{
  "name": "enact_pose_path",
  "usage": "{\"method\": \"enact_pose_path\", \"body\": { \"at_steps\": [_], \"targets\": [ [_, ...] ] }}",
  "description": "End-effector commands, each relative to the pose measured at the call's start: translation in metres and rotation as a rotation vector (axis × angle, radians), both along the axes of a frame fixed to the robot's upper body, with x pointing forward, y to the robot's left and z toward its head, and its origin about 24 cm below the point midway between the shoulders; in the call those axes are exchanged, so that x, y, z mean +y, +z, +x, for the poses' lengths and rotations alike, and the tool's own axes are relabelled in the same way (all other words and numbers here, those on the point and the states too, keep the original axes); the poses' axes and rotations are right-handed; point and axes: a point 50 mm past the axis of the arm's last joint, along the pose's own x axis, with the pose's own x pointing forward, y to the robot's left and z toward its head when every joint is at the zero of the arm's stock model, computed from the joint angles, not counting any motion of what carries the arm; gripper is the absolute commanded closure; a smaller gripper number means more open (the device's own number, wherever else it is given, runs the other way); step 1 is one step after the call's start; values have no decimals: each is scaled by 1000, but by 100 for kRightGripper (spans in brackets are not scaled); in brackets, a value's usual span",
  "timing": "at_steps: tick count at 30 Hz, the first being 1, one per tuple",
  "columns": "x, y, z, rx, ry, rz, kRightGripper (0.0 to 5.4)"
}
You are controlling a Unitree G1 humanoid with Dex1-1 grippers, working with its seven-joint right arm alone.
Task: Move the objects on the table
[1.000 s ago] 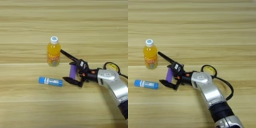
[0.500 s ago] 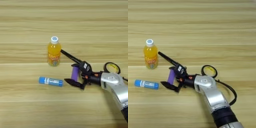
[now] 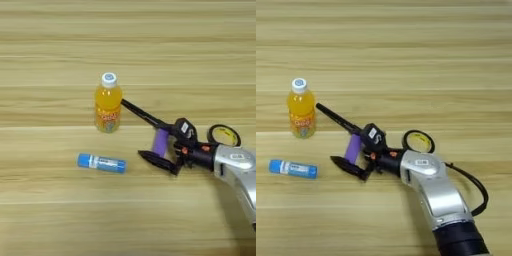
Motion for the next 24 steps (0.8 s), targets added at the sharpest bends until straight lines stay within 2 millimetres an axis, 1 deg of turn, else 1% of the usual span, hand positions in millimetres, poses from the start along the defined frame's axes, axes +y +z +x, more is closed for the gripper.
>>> {"method": "enact_pose_path", "body": {
  "at_steps": [1, 8, 12, 17, 20, 24],
  "targets": [
    [-9, 37, 17, -165, -38, 12, 74],
    [-21, 44, 26, -185, -126, 30, 74],
    [-28, 45, 35, -192, -208, 44, 74],
    [-39, 36, 57, -160, -390, -19, 74],
    [-47, 36, 71, -160, -520, -22, 74],
    [-51, 34, 80, -174, -618, -55, 74]
  ]
}}
